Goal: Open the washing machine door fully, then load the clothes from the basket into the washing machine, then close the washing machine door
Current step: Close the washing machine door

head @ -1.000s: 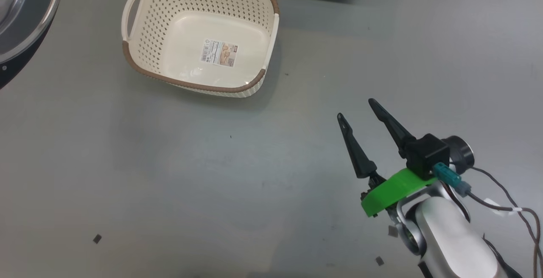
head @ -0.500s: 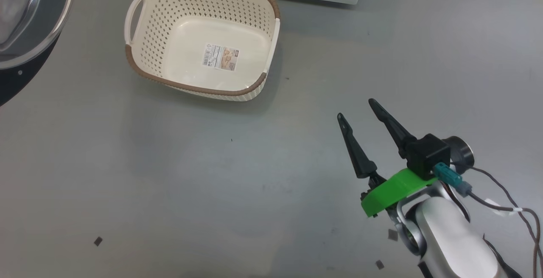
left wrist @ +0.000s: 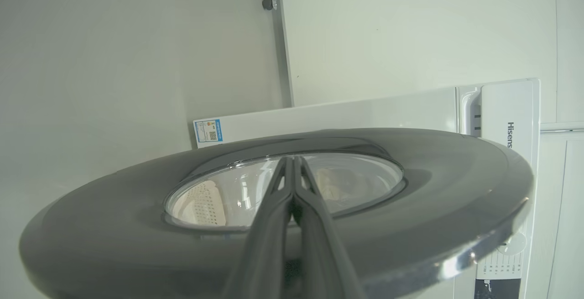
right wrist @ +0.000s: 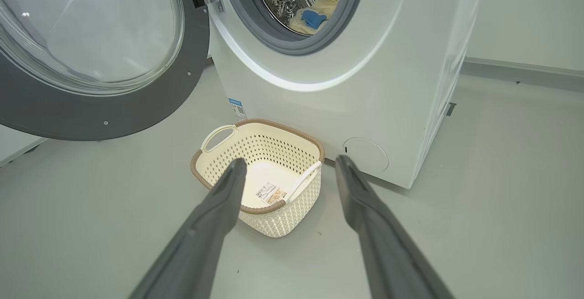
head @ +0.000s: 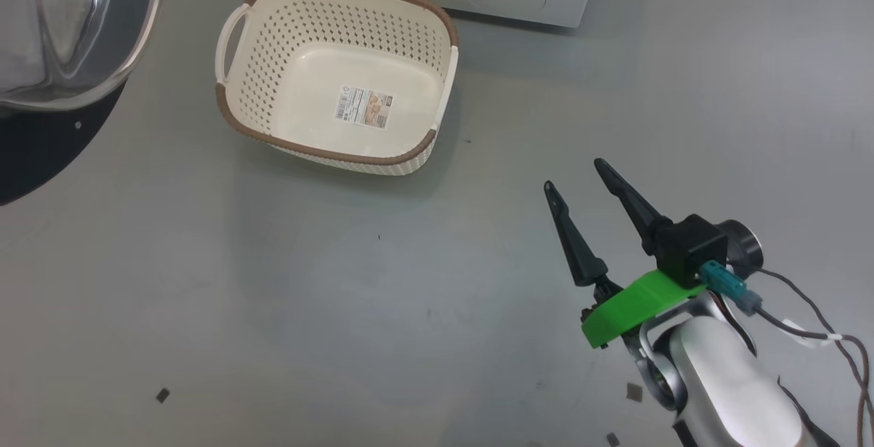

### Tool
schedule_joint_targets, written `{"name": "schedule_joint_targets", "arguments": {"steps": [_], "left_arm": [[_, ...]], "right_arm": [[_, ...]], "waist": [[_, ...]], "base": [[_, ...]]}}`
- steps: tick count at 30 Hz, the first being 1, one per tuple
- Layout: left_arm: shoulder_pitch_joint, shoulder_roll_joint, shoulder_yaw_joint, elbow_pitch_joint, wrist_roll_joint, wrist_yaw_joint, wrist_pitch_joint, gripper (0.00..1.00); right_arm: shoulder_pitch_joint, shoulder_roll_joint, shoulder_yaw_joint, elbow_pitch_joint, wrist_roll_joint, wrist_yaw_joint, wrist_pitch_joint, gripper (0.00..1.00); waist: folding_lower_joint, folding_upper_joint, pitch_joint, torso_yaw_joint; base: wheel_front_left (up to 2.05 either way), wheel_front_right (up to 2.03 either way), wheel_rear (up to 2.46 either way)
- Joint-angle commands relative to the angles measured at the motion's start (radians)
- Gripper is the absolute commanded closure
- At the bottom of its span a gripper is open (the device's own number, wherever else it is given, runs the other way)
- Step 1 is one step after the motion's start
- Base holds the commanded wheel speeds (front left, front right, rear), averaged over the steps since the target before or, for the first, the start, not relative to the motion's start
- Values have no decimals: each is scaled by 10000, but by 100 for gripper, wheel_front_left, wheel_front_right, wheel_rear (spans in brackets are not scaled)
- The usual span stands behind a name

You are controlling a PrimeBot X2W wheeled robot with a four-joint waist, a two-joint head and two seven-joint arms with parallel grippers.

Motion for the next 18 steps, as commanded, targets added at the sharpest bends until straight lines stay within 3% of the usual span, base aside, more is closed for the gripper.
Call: {"name": "schedule_joint_targets", "arguments": {"steps": [1, 18], "left_arm": [[279, 603, 13, -413, -52, -69, 166, 100], [1617, -428, -158, -2297, -334, -70, 1099, 100]], "right_arm": [[29, 59, 184, -272, 84, 4, -68, 0], [215, 59, 217, -9, 299, 4, -68, 0]], "waist": [[0, 0, -68, 19], [0, 0, -839, 137]], "base": [[0, 0, 0], [0, 0, 0]]}}
